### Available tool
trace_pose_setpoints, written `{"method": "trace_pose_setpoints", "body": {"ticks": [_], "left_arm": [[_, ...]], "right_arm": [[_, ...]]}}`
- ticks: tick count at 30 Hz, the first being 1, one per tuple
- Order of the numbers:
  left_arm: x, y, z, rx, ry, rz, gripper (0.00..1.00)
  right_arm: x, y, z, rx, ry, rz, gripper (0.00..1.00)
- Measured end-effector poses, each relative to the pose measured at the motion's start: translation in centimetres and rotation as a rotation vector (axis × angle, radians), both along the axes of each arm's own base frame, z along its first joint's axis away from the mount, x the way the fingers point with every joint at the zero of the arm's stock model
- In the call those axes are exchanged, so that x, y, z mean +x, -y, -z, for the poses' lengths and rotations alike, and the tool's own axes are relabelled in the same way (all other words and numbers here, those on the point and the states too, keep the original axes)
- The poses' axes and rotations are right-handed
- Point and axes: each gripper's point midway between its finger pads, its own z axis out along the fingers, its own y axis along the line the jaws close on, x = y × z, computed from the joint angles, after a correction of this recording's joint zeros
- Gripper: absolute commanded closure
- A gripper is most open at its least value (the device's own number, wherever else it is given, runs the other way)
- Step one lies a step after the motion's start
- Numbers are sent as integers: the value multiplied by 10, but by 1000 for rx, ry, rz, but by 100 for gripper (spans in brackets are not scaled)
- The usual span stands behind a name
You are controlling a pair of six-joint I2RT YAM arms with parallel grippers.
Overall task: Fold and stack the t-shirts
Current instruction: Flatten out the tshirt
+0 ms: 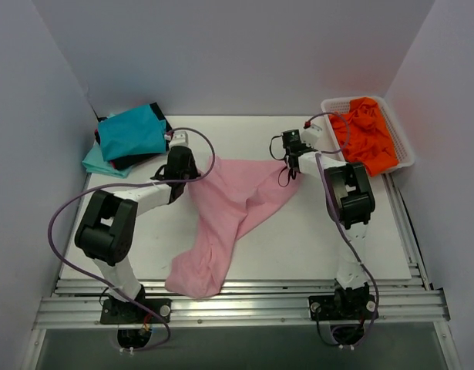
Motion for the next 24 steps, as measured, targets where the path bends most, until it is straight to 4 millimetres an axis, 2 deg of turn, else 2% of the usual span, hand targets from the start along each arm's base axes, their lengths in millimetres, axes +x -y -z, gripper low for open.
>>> {"method": "trace_pose_setpoints", "body": {"ticks": [3, 5, 8, 10, 14, 17, 20, 24], "left_arm": [[16, -9, -16, -25, 29, -1, 98], [18, -12, -27, -32, 47, 5, 98], [14, -13, -41, -37, 59, 15, 98], [8, -13, -60, -44, 77, 27, 98], [-10, -18, -123, -76, 186, 45, 98], [-35, -26, -187, -110, 306, 52, 98], [-67, -35, -244, -141, 417, 75, 98], [-113, -40, -301, -176, 516, 133, 98]], "right_arm": [[-13, 5, -15, -9, -4, 1, 100], [-17, 6, -36, -7, 21, -2, 100], [-22, 8, -79, 7, 90, -7, 100], [-24, 9, -113, 21, 151, -9, 100], [-35, 4, -176, 43, 260, -30, 100], [-51, 1, -215, 52, 322, -51, 100], [-75, -8, -259, 61, 399, -96, 100], [-123, -17, -325, 79, 537, -174, 100]]}}
